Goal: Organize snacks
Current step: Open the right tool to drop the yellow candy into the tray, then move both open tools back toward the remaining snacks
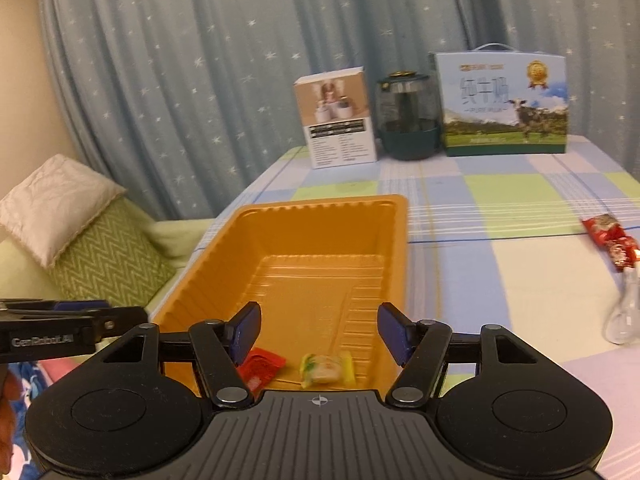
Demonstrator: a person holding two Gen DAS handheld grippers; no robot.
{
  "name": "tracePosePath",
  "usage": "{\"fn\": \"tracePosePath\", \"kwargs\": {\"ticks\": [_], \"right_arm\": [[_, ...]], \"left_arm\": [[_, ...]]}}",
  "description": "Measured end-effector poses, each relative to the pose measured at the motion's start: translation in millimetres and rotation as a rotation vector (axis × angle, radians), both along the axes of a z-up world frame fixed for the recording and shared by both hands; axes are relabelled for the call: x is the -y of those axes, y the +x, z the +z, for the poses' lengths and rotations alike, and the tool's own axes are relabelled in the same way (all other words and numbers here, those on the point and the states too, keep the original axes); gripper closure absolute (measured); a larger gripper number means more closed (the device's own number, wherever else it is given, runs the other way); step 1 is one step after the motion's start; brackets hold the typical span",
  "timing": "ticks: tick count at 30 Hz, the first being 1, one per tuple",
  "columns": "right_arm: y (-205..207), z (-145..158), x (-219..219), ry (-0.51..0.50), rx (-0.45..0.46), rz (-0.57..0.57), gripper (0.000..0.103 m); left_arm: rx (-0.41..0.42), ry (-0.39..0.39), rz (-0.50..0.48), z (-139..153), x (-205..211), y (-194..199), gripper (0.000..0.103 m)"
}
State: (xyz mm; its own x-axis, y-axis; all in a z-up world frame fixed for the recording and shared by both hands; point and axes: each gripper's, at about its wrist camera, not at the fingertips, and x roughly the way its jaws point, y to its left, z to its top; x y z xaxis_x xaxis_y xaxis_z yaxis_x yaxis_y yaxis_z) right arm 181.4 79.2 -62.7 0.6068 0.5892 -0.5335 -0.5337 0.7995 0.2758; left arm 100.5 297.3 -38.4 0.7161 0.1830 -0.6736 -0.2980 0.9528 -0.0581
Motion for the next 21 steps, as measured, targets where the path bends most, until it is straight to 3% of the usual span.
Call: {"fn": "tracePosePath", "kwargs": {"ticks": [8,16,21], "right_arm": [[0,12,40,0.082,0.018,-0.151,0.038],[-16,34,57,0.105,0.07,-0.163,0.038],[-21,50,77,0.092,0.074,-0.184,0.038]], "left_arm": [[0.008,-0.013,0.018,6,15,-13,0.047],[0.023,-0.011,-0.007,21,41,-23,0.032],[0.039,-0.006,-0.031,34,59,-26,0.028]]}}
